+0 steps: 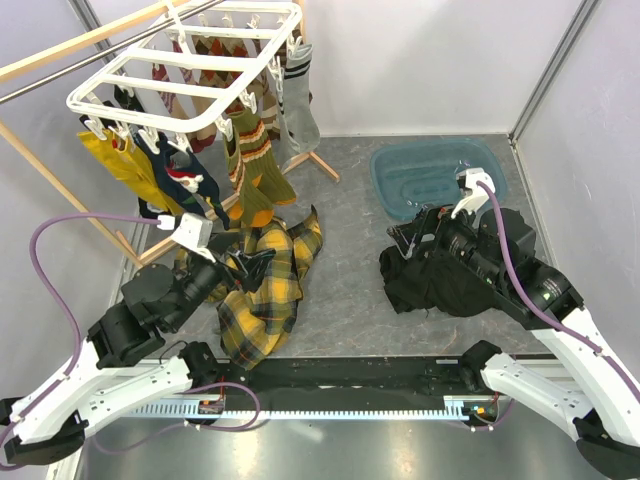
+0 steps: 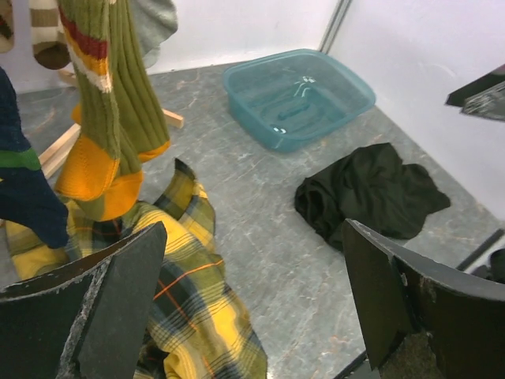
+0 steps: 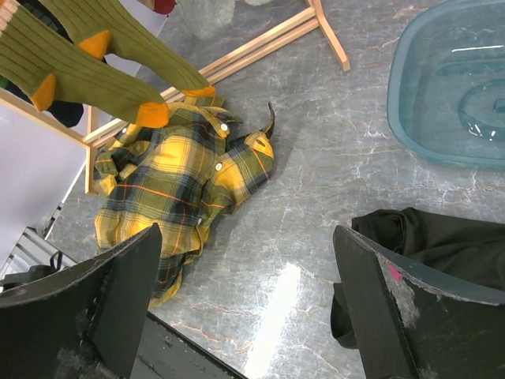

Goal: Remove the socks clipped to the hanger

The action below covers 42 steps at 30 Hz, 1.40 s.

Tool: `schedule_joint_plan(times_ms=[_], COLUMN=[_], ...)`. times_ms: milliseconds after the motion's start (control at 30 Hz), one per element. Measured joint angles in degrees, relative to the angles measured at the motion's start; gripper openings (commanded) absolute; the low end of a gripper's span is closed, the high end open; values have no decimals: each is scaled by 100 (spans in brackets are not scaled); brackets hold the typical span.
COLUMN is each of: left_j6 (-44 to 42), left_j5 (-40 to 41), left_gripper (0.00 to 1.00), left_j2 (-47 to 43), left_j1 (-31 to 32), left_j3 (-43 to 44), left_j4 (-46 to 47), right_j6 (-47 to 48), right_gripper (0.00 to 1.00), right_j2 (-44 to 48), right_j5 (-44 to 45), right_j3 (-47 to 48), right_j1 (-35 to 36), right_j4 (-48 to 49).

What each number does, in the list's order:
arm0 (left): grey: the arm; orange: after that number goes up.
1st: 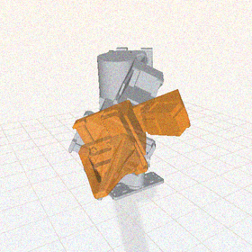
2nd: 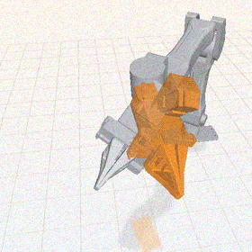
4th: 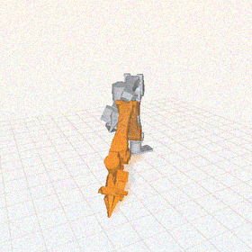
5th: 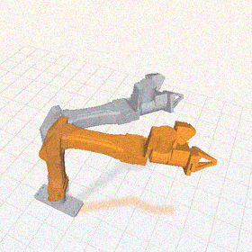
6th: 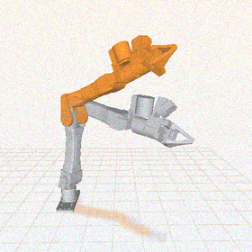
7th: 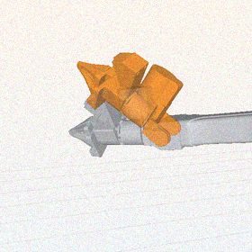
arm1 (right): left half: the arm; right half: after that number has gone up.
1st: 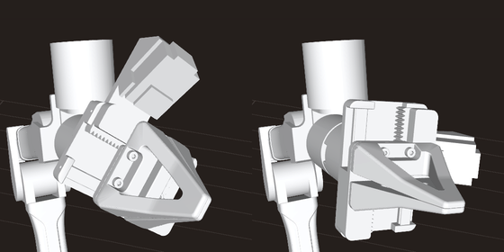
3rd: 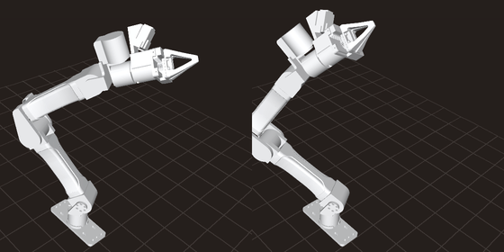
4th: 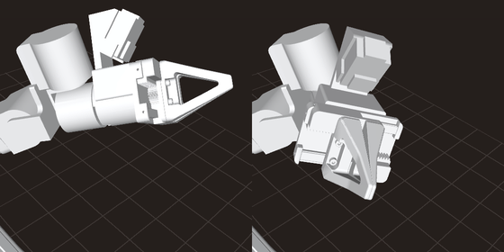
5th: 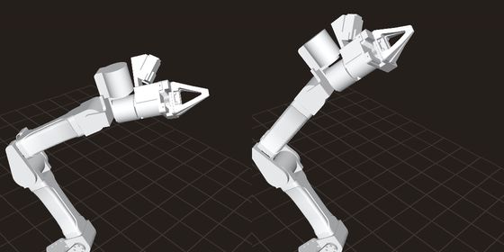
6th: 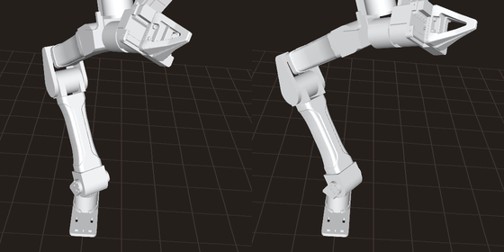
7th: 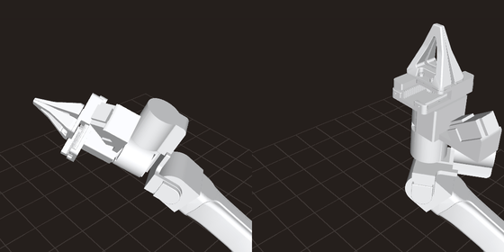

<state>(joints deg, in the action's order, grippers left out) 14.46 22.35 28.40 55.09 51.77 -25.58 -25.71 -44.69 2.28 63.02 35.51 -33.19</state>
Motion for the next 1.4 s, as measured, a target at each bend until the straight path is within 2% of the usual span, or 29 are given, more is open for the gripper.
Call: schedule_joint_plan(times_ms=[267,533,700,900,1033,1200,1400], left_j6=[-385,-868,-1283,-1394,-1329,-1099,-920], left_j5=[326,1047,1226,1213,1163,706,597], left_gripper=[98,97,94,91,91,91,91], left_j2=[92,741,1005,1213,1279,1010,570], left_j1=[2,-7,-155,-227,-227,-232,-232], left_j3=[-227,-247,-216,428,1156,1727,1947], left_j4=[219,774,1130,1215,1110,870,542], right_j6=[-59,-37,44,-96,-153,11,715], right_gripper=[98,98,89,79,75,74,74], right_j2=[114,-205,-614,-1198,-1532,-2188,-3635], right_j5=[55,354,208,-463,-828,-435,625], right_j3=[-173,68,474,555,247,-59,787], right_j1=[0,0,0,0,101,737,2151], right_j4=[146,118,321,1163,2288,3773,4406])
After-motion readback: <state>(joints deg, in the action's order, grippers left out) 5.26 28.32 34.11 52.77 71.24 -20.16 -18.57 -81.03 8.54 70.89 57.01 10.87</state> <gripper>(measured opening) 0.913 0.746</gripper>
